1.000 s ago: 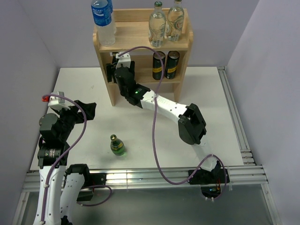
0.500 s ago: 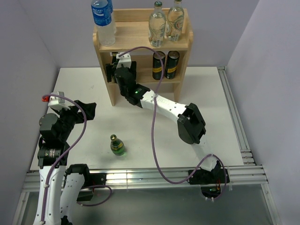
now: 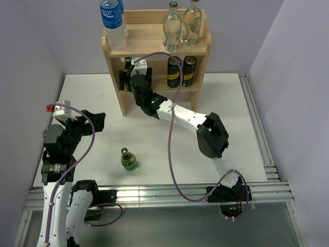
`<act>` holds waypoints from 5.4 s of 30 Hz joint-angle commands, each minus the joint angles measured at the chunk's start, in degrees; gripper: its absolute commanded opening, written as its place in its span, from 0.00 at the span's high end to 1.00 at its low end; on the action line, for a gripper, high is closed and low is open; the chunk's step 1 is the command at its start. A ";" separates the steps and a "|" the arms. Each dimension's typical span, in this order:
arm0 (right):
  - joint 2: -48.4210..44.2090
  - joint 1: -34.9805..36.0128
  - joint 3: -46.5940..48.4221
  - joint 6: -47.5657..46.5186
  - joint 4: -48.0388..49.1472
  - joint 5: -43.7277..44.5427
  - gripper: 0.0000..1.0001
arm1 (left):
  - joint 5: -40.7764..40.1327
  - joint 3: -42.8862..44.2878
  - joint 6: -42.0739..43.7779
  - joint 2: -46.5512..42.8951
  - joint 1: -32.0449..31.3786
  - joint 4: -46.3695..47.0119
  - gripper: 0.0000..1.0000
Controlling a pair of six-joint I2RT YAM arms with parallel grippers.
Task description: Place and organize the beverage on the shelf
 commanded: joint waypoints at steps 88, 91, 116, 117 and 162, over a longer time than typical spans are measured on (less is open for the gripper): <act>-35.79 44.18 -69.83 18.59 21.05 6.21 0.00 | -0.38 0.20 0.03 -1.96 1.54 2.39 0.01; -31.13 42.77 -67.19 17.35 22.72 4.19 0.00 | -0.47 0.20 0.12 -2.05 1.54 2.39 0.01; -15.30 31.26 -57.34 13.57 28.00 -4.34 0.00 | 0.32 0.20 0.03 -2.14 1.54 2.57 0.01; -14.95 31.17 -57.08 13.57 28.26 -4.69 0.00 | 0.32 0.20 0.12 -2.22 1.54 2.57 0.01; -18.53 27.56 -53.56 9.45 23.63 3.64 0.67 | 0.94 0.20 0.03 -2.22 1.54 2.66 0.01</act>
